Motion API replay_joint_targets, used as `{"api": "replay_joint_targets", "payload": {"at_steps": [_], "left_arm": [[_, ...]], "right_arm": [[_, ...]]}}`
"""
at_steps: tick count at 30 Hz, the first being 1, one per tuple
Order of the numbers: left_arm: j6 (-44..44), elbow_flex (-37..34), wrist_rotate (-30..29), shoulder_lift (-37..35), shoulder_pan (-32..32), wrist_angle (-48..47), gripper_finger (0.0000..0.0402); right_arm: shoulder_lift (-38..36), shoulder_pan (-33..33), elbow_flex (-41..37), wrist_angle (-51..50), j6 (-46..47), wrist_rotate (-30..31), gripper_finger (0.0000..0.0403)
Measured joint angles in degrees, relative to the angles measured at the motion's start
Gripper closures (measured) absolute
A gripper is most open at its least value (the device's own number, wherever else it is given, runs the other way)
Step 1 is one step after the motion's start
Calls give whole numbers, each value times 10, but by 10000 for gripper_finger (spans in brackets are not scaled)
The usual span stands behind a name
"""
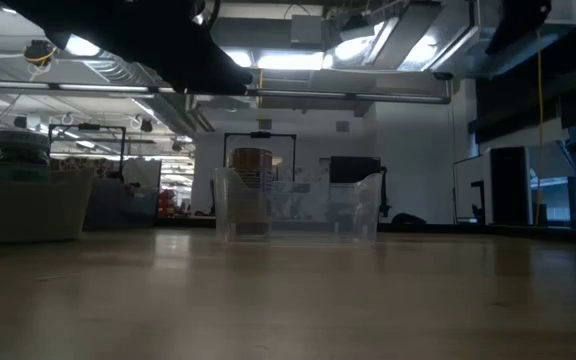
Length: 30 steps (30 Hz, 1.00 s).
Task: Sort spices by type
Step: Put the top brown seasoning bottle into the transparent bin
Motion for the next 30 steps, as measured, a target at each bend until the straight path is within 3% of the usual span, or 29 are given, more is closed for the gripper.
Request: {"api": "replay_joint_targets", "payload": {"at_steps": [7, 21, 30], "left_arm": [[0, 0, 0, 0, 0, 0, 156], [-9, 0, 0, 0, 0, 0, 156], [-9, 0, 0, 0, 0, 0, 156]], "right_arm": [[23, 0, 0, -82, 69, -41, 8], [122, 0, -9, -183, 91, -106, 9], [128, 8, -94, -187, 88, -174, 10]]}}
